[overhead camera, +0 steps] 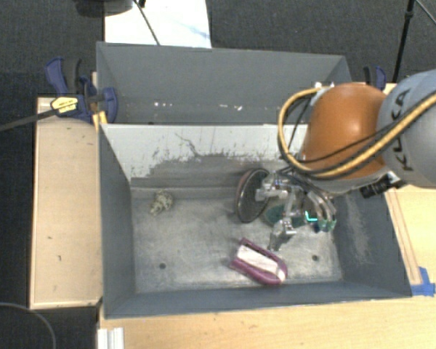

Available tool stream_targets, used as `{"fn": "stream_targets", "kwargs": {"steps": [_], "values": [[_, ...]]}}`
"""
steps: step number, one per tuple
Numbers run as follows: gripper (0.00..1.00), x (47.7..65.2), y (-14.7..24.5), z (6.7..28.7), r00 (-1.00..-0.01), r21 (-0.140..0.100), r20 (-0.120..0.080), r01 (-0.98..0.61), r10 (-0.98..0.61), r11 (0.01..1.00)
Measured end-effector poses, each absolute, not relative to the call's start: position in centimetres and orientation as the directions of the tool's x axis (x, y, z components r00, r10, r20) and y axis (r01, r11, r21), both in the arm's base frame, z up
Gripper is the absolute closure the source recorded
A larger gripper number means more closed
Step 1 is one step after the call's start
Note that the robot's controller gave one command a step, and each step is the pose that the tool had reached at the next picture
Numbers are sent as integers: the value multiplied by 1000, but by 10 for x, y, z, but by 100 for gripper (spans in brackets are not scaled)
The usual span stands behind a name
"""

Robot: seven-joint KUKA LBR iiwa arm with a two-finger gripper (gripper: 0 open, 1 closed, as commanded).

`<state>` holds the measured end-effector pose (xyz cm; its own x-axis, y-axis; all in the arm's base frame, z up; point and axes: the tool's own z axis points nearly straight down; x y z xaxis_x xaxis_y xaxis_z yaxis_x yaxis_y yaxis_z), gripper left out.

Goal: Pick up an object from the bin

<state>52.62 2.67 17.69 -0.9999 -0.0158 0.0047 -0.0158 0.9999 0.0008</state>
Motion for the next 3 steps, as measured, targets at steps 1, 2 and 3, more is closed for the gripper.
{"fn": "stream_targets", "kwargs": {"steps": [1,2,3], "values": [[0,483,48,71,-977,3,-7,211,211,977],[0,476,21,101,-997,0,-5,74,74,997],[0,479,43,111,-998,2,-6,64,64,998]]}}
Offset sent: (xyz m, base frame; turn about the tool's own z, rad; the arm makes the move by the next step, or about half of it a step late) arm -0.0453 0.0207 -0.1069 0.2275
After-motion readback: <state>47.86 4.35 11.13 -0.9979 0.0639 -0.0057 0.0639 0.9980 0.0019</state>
